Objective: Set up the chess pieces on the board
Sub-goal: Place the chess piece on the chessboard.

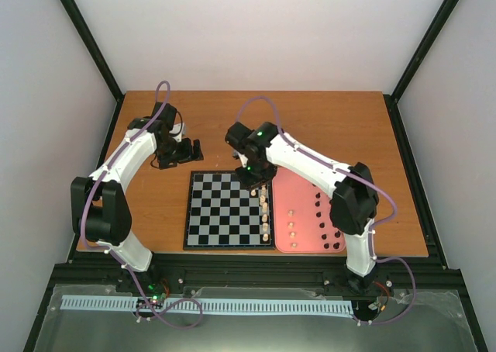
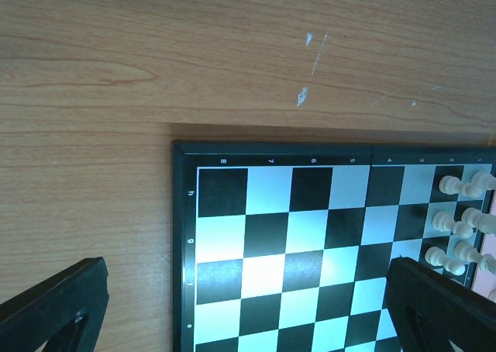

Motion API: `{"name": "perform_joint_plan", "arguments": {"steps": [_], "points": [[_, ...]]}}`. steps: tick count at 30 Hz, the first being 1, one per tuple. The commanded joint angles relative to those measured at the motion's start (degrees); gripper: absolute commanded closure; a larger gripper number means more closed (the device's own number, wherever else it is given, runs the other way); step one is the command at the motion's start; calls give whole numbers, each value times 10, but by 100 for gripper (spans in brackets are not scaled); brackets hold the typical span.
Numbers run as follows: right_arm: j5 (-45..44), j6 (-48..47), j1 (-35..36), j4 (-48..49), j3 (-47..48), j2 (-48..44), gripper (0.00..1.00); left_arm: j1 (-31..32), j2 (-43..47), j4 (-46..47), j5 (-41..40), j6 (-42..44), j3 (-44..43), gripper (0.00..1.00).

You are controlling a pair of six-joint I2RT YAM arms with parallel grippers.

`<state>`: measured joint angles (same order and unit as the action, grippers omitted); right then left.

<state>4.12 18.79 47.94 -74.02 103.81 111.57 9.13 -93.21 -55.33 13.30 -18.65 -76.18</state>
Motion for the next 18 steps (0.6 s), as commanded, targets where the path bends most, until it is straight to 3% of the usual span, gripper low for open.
{"name": "perform_joint_plan", "arguments": {"steps": [1,18], "points": [[37,8,14,-1,-5,31,96,3,13,5,0,-5,1,0],[40,-4,14,57,-50,84,96,3,10,3,-1,-4,-2,0]]}}
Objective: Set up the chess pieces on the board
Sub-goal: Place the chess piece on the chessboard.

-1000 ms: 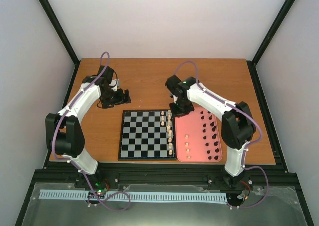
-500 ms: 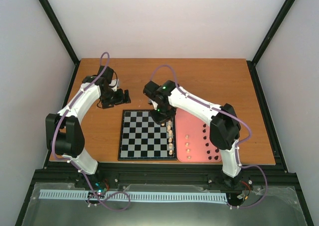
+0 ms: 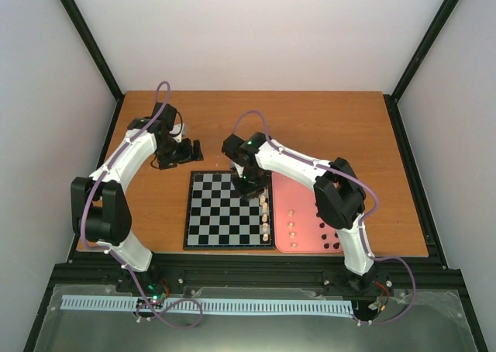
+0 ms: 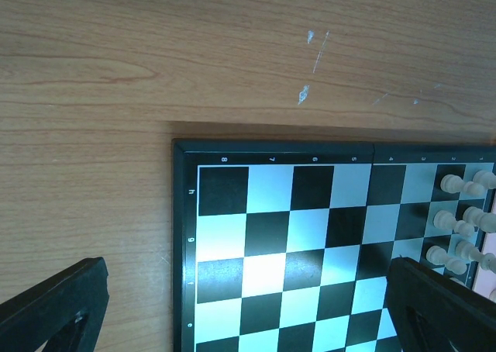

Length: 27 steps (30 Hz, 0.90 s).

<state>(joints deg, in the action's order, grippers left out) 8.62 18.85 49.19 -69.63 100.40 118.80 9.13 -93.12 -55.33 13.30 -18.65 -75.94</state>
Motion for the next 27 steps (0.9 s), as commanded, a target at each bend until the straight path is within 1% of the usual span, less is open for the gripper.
{"name": "perform_joint_plan", "arguments": {"steps": [1,18,27], "points": [[-7,-4,1,15,-17,12,96,3,9,3,-1,-4,-4,0],[-31,-1,-11,28,-27,37,95,3,2,4,1,-4,-3,0],[-28,-5,-12,34,-34,43,95,3,-4,4,1,-4,-7,0]]}}
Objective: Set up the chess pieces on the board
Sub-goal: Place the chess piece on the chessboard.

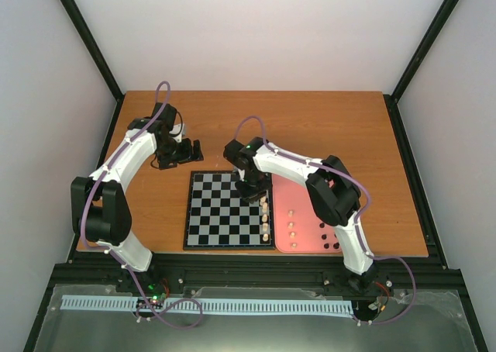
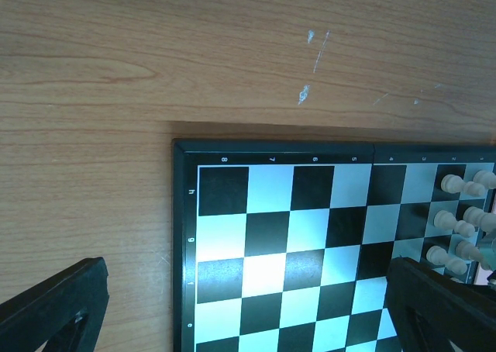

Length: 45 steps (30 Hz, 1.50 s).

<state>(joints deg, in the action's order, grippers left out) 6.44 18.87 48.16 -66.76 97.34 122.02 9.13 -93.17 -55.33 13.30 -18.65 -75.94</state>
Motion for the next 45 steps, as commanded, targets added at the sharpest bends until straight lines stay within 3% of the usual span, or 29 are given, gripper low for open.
{"name": "perform_joint_plan", "arguments": {"steps": [1,25,45], "points": [[-7,-6,-2,5,-3,12,95,3,-4,4,1,-4,-7,0],[-31,-14,-2,-7,16,26,92,3,-5,5,2,-4,-7,0],[-19,-30,3,-1,31,12,76,3,-8,5,3,-4,-10,0]]}}
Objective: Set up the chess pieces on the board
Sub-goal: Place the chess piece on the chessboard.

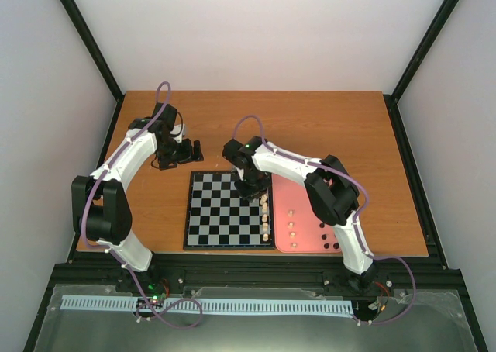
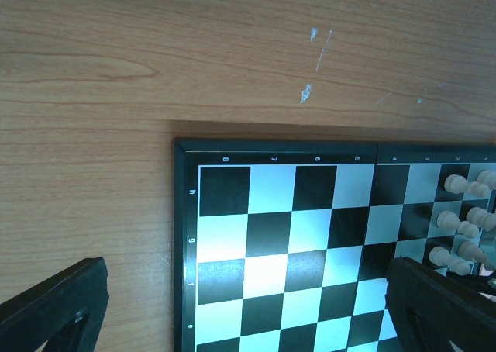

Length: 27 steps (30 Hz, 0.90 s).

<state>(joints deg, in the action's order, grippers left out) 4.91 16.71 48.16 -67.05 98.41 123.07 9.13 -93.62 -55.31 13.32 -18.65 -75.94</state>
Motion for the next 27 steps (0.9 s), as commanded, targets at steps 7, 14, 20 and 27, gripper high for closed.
{"name": "perform_joint_plan", "arguments": {"steps": [7,14,20,27], "points": [[-1,-12,10,-6,36,-1,74,3,-2,4,3,-3,-10,0],[-19,-5,14,-30,51,-19,68,3,0,5,3,-3,-10,0],[-42,6,14,-54,46,-58,57,3,-1,6,4,-4,-10,0],[-41,13,14,-51,41,-77,59,3,2,6,5,-6,-9,0]]}}
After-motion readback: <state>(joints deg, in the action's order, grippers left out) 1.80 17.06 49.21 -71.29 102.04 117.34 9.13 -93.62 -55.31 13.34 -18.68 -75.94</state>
